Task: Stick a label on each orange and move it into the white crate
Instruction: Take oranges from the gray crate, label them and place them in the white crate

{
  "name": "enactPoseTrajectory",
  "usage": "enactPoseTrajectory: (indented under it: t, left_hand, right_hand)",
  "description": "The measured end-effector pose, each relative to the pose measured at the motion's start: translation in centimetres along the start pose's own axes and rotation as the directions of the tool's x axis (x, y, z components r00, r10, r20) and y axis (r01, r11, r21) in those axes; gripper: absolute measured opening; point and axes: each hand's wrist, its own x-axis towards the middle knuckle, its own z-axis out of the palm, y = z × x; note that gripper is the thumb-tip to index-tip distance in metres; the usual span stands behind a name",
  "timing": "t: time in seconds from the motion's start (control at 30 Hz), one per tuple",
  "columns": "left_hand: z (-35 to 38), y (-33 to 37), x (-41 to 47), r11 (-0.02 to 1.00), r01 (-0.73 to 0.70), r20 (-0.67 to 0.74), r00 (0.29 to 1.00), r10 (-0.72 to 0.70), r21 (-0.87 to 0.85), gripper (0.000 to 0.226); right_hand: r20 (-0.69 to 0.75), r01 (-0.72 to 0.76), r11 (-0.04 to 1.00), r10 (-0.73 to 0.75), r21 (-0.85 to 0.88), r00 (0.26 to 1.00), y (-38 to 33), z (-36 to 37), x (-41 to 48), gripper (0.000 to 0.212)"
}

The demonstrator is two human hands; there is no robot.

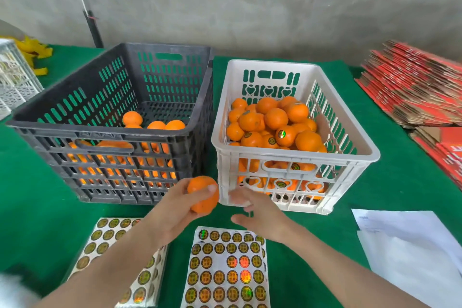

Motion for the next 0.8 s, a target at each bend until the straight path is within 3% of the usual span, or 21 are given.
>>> enactPoseTrajectory:
  t: [0.07, 0.13, 0.23, 0.33, 0.5, 0.67, 0.8]
  left_hand:
    - [-1.0, -0.7, 0.2, 0.997, 0.062, -0.032, 0.997, -0.064, -0.054, 0.052]
    - [-1.9, -1.4, 0.3, 0.984, 0.126, -0.055, 0.989, -0.134, -0.124, 0.05]
    - [-2.8, -2.3, 0.5, 0.977, 0.163, -0.091, 0.98, -0.176, -0.136, 0.045]
    - [-3.6, -3.1, 0.7, 0.976, 0.18, -0.123, 0.973, -0.195, -0.119, 0.031]
    - [-4.3, -4.0, 1.0, 0.97, 0.212, -0.115, 0.967, -0.225, -0.119, 0.034]
    - [-4.3, -4.0, 1.4, 0.971, 0.216, -0.096, 0.969, -0.226, -0.104, 0.048]
    - [-4.5, -4.2, 1.5, 0.969, 0.23, -0.086, 0.967, -0.238, -0.094, 0.059]
  right_hand:
    - [0.111, -0.059, 0.976, 0.084, -0.207, 0.99, 1.5, 1.4, 0.7, 0.04]
    - [0.201, -0.079, 0.914, 0.171, -0.398, 0.964, 2.2, 3.1, 1.6, 0.043]
    - [0.211, -0.064, 0.819, 0.221, -0.57, 0.952, 1.9, 5.2, 2.9, 0.05]
    - [0.185, -0.045, 0.818, 0.182, -0.573, 0.966, 1.7, 6.2, 3.5, 0.056]
    - [0.272, 0.045, 0.812, 0.141, -0.581, 0.952, 1.4, 7.4, 3.4, 0.053]
    - [0.308, -0.019, 0.894, 0.174, -0.448, 0.935, 1.3, 7.0, 3.9, 0.039]
    - [0.279, -0.095, 0.942, 0.191, -0.323, 0.941, 1.9, 6.4, 4.1, 0.046]
